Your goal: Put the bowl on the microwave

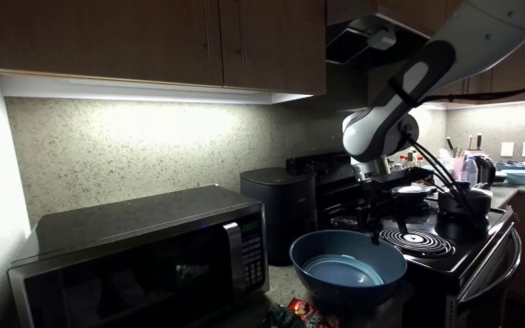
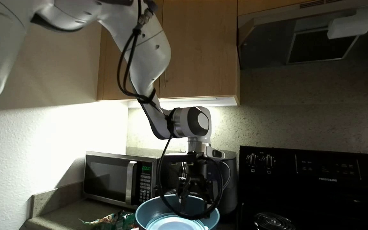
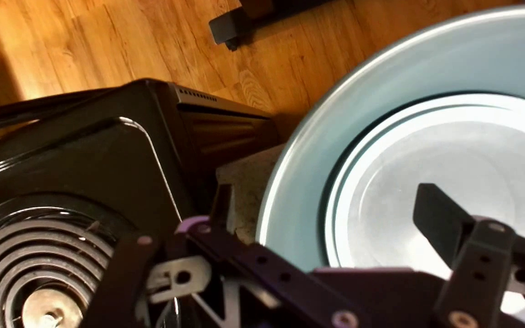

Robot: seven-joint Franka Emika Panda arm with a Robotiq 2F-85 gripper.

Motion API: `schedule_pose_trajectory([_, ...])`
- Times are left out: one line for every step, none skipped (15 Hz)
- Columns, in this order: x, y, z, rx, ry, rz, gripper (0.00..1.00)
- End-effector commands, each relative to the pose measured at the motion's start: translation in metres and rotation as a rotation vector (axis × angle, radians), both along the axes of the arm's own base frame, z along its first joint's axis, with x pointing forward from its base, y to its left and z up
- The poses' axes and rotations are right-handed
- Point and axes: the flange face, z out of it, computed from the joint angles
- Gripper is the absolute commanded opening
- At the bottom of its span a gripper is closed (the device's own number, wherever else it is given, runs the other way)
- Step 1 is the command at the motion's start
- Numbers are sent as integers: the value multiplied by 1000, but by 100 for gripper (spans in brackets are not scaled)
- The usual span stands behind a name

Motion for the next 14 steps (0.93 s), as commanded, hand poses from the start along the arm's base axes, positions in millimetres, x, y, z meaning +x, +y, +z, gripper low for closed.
schedule_pose_trajectory([36,-13,-19,-19,-21,-72,100])
schedule_pose_trajectory([44,-16,-24,-31,-27,-84,100])
schedule_pose_trajectory([52,-19,-29,-46,-31,-98,100])
schedule_pose_trajectory([58,-24,-34,-57,-29,-118,100])
schedule_pose_trajectory([62,-28,-39,-67,-24,-136,100])
schedule_pose_trajectory([64,-35,-47,-75,-8,-162,100])
schedule_pose_trajectory([66,-40,-52,-81,-2,-180,100])
schedule_pose_trajectory([66,-47,-58,-87,7,-196,100])
schedule_pose_trajectory([66,-53,-63,-90,16,-211,98])
schedule_pose_trajectory([66,-58,-68,-92,24,-221,74])
schedule_pose_trajectory([65,-62,-72,-95,30,-229,73])
schedule_pose_trajectory([65,-66,-75,-93,36,-232,70])
schedule_pose_trajectory([65,-69,-78,-94,40,-238,63])
schedule_pose_trajectory([65,-70,-79,-96,43,-243,55])
